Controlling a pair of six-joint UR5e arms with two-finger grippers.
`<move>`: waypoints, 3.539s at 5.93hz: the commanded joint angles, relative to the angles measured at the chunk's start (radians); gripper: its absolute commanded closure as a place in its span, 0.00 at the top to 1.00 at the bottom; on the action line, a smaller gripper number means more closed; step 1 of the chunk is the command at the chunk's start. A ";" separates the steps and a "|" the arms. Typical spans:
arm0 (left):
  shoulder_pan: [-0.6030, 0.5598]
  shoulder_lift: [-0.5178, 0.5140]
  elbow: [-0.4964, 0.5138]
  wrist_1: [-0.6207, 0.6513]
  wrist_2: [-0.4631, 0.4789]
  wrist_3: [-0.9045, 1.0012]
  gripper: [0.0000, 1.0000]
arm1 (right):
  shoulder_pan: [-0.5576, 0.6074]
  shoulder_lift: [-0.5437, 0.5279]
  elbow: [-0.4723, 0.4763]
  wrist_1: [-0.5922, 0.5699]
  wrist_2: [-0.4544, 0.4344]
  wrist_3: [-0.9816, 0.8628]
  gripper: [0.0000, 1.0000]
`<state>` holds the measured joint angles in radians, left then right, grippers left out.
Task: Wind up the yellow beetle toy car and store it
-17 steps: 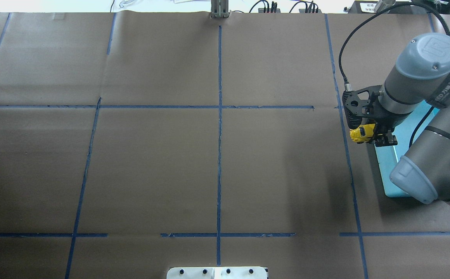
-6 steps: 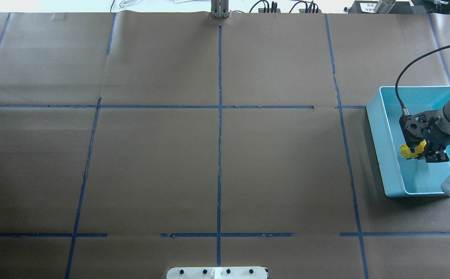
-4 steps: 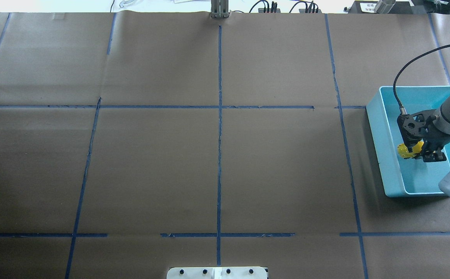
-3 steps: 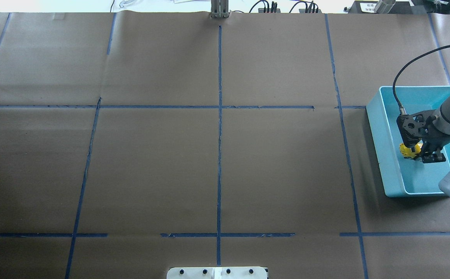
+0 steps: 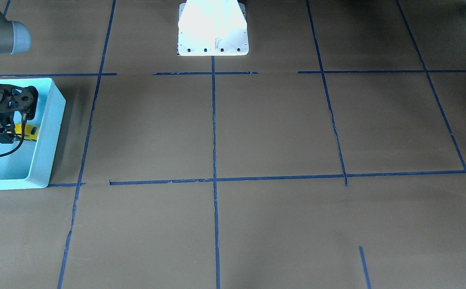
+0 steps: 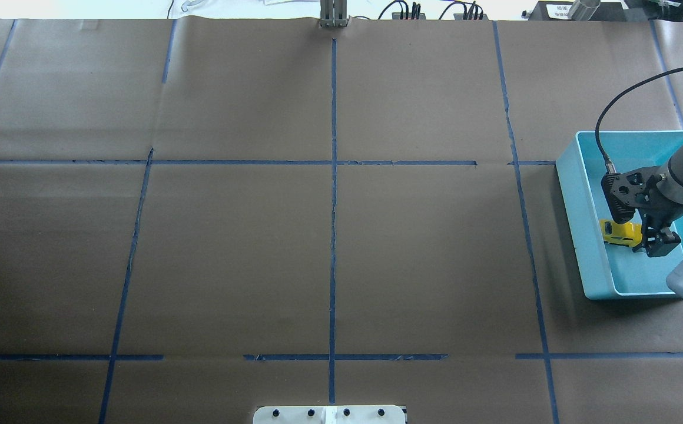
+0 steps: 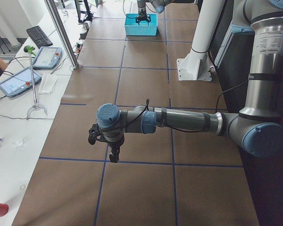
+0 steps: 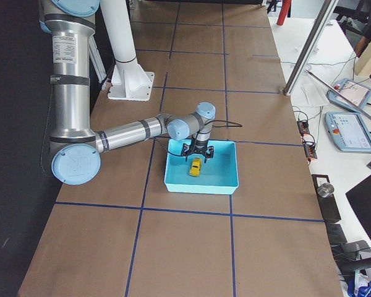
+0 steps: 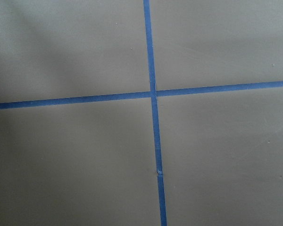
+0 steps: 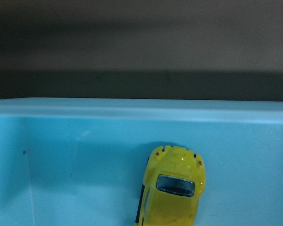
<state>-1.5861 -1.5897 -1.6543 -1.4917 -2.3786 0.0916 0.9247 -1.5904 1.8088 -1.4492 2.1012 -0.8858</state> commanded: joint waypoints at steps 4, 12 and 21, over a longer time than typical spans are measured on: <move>0.003 0.001 -0.033 -0.001 0.016 0.006 1.00 | 0.370 0.000 0.023 -0.184 0.202 -0.002 1.00; 0.002 0.001 -0.041 0.001 0.019 0.007 1.00 | 0.698 -0.134 -0.005 -0.281 0.277 0.864 1.00; 0.002 0.001 -0.041 0.001 0.019 0.007 1.00 | 0.698 -0.168 -0.037 -0.200 0.280 0.849 1.00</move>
<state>-1.5845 -1.5892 -1.6952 -1.4910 -2.3593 0.0982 1.6237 -1.7583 1.7710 -1.6491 2.3812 -0.0368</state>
